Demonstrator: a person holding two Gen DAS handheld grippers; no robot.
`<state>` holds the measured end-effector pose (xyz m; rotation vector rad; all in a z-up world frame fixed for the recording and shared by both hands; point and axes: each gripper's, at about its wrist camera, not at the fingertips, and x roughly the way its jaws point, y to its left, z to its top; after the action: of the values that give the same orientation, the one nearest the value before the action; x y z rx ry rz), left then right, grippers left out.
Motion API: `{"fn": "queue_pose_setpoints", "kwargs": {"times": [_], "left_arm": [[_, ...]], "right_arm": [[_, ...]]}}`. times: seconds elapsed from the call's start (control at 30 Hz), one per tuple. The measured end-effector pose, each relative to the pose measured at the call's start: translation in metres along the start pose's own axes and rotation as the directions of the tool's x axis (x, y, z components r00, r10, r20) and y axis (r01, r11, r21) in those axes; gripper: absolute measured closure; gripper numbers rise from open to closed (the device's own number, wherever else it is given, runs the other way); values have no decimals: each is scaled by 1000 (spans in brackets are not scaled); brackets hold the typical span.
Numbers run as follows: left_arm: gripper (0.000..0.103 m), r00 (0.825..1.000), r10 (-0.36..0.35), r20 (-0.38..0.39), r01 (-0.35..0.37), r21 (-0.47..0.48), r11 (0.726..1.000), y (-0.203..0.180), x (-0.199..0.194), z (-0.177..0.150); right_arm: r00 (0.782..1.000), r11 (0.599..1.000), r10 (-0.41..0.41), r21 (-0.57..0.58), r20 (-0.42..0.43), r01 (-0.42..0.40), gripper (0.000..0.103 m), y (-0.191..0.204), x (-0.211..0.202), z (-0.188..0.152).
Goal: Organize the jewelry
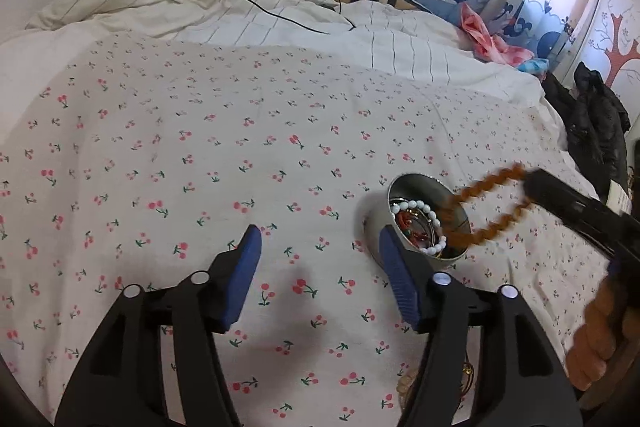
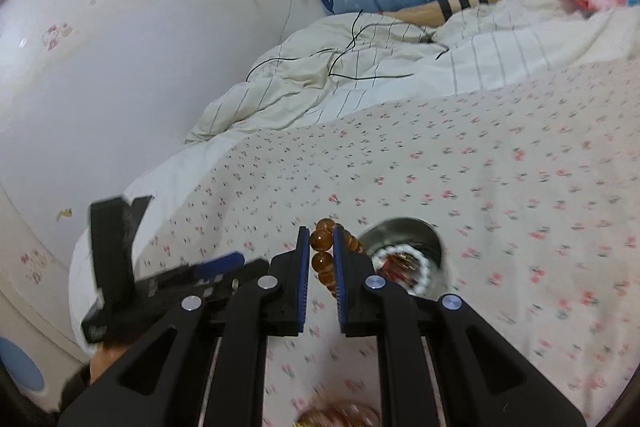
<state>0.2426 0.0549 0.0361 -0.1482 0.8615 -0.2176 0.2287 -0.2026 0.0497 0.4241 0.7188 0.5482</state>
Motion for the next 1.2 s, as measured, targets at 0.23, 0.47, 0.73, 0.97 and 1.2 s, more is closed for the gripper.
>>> {"fn": "queue_pose_setpoints", "kwargs": {"times": [0.23,0.47,0.73,0.97,1.2], "left_arm": [[32,1000,10,-1,-10,9,1000,1,-6,3],[30,995,25,-93,-19,64,998,-5,7,-3],[24,991,60,-120,-49,94,994,-10,16,-8],[21,987,85,-136,-65,147,987,-21,22,-14],[20,986,100,-134,-75,182,980,-28,23,-17]], "right_arm": [[966,975,-219,-7,-139,221,85,-29,54,-6],[962,959,-263,-129,-77,252,59,-11,-6,-29],[940,950,-240,-257,-243,176,59,-19,-23,-122],[927,939,-242,-310,-285,150,59,-10,-12,-126],[899,934,-237,-340,-369,107,76,-3,-7,-140]]}}
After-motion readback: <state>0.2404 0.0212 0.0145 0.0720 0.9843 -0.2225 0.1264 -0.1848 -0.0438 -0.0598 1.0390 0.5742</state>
